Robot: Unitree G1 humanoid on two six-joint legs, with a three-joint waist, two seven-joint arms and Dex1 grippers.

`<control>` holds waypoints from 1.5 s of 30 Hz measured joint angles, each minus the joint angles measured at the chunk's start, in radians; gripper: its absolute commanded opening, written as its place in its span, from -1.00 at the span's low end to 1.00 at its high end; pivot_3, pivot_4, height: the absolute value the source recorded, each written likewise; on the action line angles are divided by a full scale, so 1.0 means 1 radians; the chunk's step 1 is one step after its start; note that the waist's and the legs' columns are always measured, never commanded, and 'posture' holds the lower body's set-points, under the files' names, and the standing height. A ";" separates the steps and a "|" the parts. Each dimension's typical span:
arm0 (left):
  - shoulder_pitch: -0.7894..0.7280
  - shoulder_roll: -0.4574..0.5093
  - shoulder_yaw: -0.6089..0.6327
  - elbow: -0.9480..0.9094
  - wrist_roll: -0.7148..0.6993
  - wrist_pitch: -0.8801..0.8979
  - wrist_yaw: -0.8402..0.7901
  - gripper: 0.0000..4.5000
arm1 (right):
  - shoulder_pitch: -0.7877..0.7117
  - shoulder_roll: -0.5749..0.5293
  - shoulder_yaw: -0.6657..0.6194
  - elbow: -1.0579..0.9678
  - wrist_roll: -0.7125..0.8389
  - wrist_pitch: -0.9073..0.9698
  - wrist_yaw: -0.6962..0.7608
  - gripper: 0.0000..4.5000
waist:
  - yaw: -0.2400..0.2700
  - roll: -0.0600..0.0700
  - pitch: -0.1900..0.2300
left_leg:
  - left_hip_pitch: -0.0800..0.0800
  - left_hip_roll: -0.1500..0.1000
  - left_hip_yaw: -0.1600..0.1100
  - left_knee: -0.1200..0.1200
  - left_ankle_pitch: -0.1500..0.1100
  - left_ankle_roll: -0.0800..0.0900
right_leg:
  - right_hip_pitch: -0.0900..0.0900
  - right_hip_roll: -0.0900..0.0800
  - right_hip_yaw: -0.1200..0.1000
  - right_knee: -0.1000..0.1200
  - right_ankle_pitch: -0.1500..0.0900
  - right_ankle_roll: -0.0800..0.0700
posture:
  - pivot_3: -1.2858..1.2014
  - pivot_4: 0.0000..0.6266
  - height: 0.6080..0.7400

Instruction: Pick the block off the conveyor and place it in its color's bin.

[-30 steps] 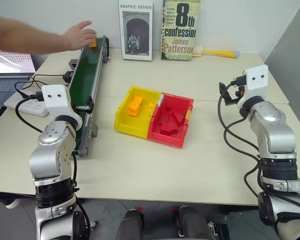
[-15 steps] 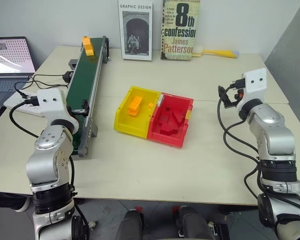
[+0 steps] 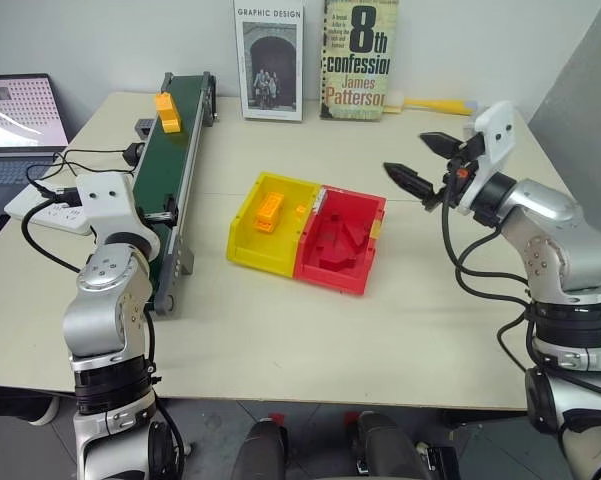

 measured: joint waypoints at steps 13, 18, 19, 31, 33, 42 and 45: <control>-0.026 0.010 0.041 0.041 0.003 -0.030 0.016 0.98 | -0.058 -0.047 0.073 -0.066 0.120 0.096 0.158 1.00 | 0.001 0.000 0.000 | 0.000 0.000 -0.001 0.000 0.000 0.000 | 0.000 -0.001 0.000 0.000 0.000 0.000 | 0.03 -0.52 1.00; -0.026 0.011 0.042 0.071 0.002 -0.040 0.010 0.98 | -0.057 -0.043 0.081 -0.081 0.128 0.103 0.158 1.00 | 0.001 0.000 0.000 | 0.000 0.000 0.000 0.000 0.000 0.000 | 0.000 -0.001 0.000 0.000 0.000 0.000 | 0.03 -0.52 1.00; -0.026 0.011 0.042 0.074 0.002 -0.041 0.008 0.98 | -0.056 -0.042 0.081 -0.086 0.133 0.108 0.157 1.00 | 0.001 0.000 0.000 | 0.000 0.000 -0.001 0.000 0.000 0.000 | 0.000 -0.001 0.000 0.000 0.000 0.000 | 0.03 -0.52 1.00; -0.063 0.010 0.032 0.137 -0.002 -0.059 -0.008 0.98 | -0.044 -0.046 0.085 -0.147 0.169 0.141 0.145 1.00 | 0.001 0.000 0.000 | 0.000 0.000 -0.001 0.000 0.000 0.000 | 0.000 -0.001 0.000 0.000 0.000 0.000 | 0.03 -0.52 1.00; -0.070 0.010 0.031 0.151 -0.001 -0.070 -0.010 0.98 | -0.044 -0.048 0.084 -0.148 0.168 0.142 0.142 1.00 | 0.001 0.000 0.000 | 0.000 0.000 -0.001 0.000 0.000 0.000 | 0.000 -0.001 0.000 0.000 0.000 0.000 | 0.03 -0.52 1.00; -0.109 0.010 0.029 0.223 0.000 -0.093 -0.013 0.91 | -0.044 -0.057 0.083 -0.158 0.175 0.158 0.121 1.00 | 0.001 0.000 0.000 | 0.000 0.000 -0.001 0.000 0.000 0.000 | 0.000 -0.001 0.000 0.000 0.000 0.000 | 0.03 -0.52 1.00; -0.109 0.006 0.033 0.223 -0.015 -0.093 -0.013 0.70 | -0.043 -0.061 0.083 -0.165 0.185 0.166 0.118 1.00 | 0.002 0.000 0.000 | 0.000 0.000 -0.001 0.000 0.000 0.000 | 0.000 -0.001 0.000 0.000 0.000 0.000 | 0.03 -0.52 1.00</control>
